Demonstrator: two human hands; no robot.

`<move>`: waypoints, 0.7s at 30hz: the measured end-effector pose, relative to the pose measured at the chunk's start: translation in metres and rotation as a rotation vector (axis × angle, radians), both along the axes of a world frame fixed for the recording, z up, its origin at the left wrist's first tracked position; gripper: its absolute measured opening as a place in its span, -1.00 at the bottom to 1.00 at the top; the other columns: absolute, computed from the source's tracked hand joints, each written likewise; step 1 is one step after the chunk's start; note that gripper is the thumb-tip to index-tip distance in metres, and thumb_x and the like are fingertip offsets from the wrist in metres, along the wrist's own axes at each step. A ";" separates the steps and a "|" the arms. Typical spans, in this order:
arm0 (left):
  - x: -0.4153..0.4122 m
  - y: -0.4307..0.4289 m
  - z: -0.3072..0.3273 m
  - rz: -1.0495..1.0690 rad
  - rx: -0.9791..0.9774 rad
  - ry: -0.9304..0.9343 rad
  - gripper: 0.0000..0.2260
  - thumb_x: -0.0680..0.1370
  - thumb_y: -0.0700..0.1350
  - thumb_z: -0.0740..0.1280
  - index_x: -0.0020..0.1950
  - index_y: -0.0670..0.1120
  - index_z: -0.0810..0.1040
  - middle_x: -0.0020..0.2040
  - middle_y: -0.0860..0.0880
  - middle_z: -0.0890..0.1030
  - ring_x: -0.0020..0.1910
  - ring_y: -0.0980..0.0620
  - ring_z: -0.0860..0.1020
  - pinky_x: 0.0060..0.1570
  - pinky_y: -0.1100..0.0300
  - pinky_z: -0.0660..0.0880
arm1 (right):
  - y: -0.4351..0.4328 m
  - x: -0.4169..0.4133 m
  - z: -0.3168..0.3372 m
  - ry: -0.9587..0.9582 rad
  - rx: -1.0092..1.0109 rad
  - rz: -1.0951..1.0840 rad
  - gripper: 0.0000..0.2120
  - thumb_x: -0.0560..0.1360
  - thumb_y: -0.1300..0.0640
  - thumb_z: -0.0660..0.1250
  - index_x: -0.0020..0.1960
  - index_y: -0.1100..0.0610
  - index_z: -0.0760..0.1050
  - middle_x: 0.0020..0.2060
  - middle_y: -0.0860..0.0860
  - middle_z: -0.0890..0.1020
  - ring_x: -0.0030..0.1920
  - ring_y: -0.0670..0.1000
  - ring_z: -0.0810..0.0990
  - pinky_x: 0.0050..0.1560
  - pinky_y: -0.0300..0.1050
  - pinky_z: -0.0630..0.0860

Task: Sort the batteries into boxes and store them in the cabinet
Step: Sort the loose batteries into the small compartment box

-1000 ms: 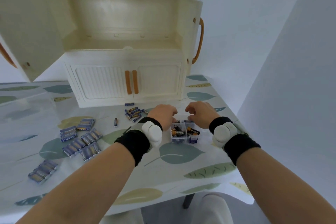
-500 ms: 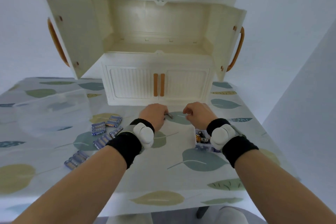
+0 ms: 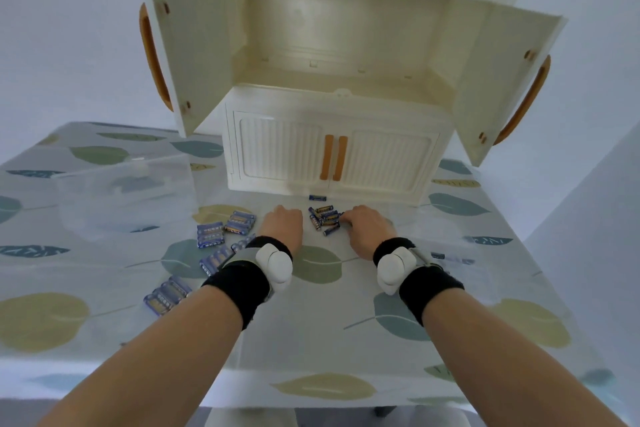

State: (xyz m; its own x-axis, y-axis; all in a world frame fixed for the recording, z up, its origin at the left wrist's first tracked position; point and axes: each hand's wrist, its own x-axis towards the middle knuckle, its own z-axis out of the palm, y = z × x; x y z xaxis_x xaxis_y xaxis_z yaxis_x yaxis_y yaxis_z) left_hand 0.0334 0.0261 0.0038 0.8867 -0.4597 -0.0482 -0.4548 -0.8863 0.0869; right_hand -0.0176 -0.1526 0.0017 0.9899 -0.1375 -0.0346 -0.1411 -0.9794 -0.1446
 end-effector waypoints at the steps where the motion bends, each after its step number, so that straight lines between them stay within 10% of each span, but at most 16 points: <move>1: 0.001 0.001 0.000 -0.001 -0.009 -0.003 -0.73 0.60 -0.28 0.15 0.27 -0.18 0.46 0.19 -0.24 0.51 0.12 -0.23 0.56 0.14 0.00 0.49 | 0.000 0.001 -0.004 -0.006 -0.015 -0.007 -0.68 0.61 0.21 0.18 0.32 0.01 0.51 0.18 0.10 0.55 0.19 0.17 0.53 0.02 -0.10 0.39; 7: 0.010 -0.002 -0.004 -0.052 -0.156 -0.058 -0.63 0.54 -0.36 0.17 0.35 -0.18 0.35 0.21 -0.22 0.47 0.16 -0.22 0.47 0.08 0.05 0.40 | 0.000 0.003 -0.013 -0.112 -0.067 -0.112 -0.90 0.60 0.15 0.22 0.10 0.09 0.46 0.00 0.08 0.59 -0.01 0.16 0.58 -0.14 -0.03 0.50; 12: 0.020 -0.011 -0.012 -0.215 -0.229 -0.074 -0.58 0.52 -0.39 0.19 0.34 -0.12 0.45 0.24 -0.17 0.42 0.24 -0.18 0.37 0.23 0.05 0.42 | -0.005 0.006 -0.004 -0.090 -0.003 -0.098 -0.56 0.49 0.32 0.28 0.35 0.13 0.40 0.18 0.12 0.46 0.10 0.20 0.55 -0.01 0.05 0.53; 21: 0.025 -0.016 -0.021 -0.245 -0.253 -0.076 -0.70 0.56 -0.35 0.16 0.24 -0.14 0.48 0.17 -0.15 0.49 0.16 -0.17 0.41 0.13 0.06 0.40 | 0.007 0.008 -0.003 -0.008 0.015 0.233 -0.76 0.60 0.20 0.21 0.21 0.12 0.55 0.04 0.10 0.47 0.03 0.14 0.51 0.08 0.02 0.48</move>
State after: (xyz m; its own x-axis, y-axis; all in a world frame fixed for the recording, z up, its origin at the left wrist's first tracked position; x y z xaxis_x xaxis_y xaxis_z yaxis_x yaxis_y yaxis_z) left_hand 0.0588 0.0105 -0.0177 0.7454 -0.6480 0.1563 -0.6647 -0.7049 0.2476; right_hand -0.0100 -0.1454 -0.0016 0.9950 0.0957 -0.0273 0.0902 -0.9830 -0.1600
